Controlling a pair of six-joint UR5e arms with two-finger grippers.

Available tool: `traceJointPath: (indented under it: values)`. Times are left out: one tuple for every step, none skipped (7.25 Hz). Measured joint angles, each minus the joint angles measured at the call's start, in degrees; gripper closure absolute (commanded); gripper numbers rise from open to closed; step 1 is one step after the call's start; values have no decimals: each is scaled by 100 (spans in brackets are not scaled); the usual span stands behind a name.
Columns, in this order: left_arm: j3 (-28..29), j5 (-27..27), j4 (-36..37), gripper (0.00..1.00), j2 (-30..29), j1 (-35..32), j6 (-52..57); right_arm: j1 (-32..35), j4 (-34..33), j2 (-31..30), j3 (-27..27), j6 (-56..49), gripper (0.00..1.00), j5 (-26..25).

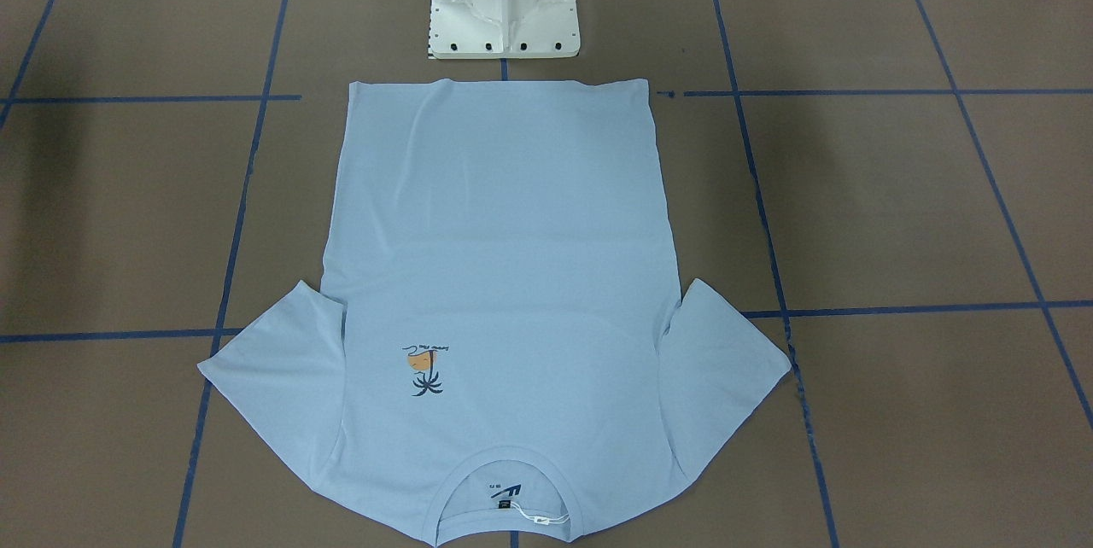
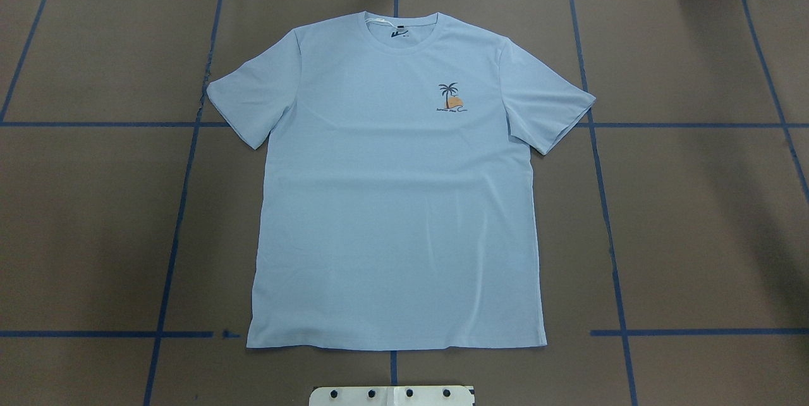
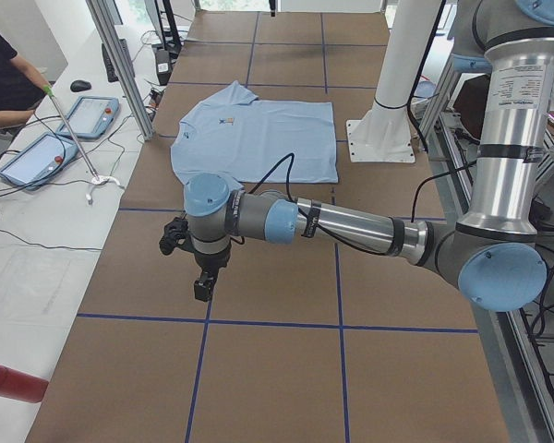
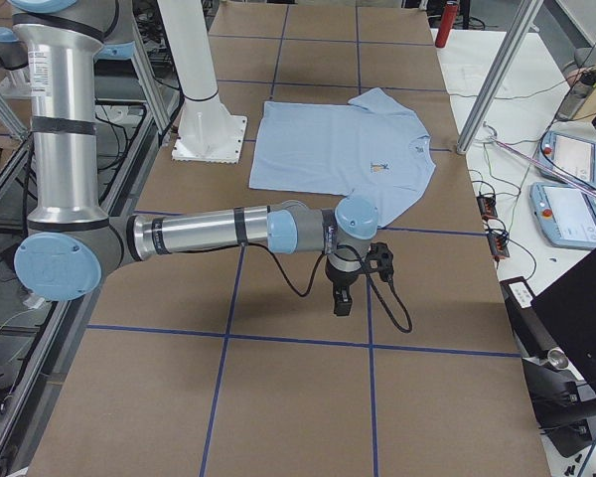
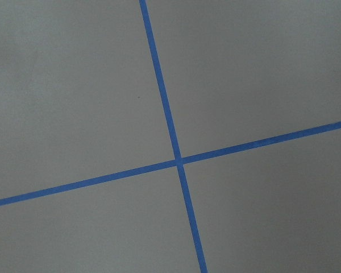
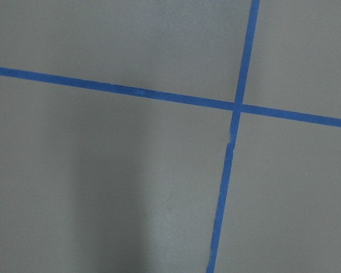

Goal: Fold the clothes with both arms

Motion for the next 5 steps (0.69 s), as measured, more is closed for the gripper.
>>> traceJointPath:
  values:
    - [-42,1,9,0,8,0,-3,0,122,-18,-4,22,0,5]
    - [-90,4,23,0,13,0,-13,-3,349,-59,-11,38,0,12]
    - [-128,8,35,0,34,-3,-18,-17,486,-77,-12,54,0,24]
    - [-168,-35,30,0,91,-5,-19,-115,669,-70,-12,127,0,39]
    - [-214,-158,11,0,163,-7,-18,-351,1035,-13,-55,403,0,31]
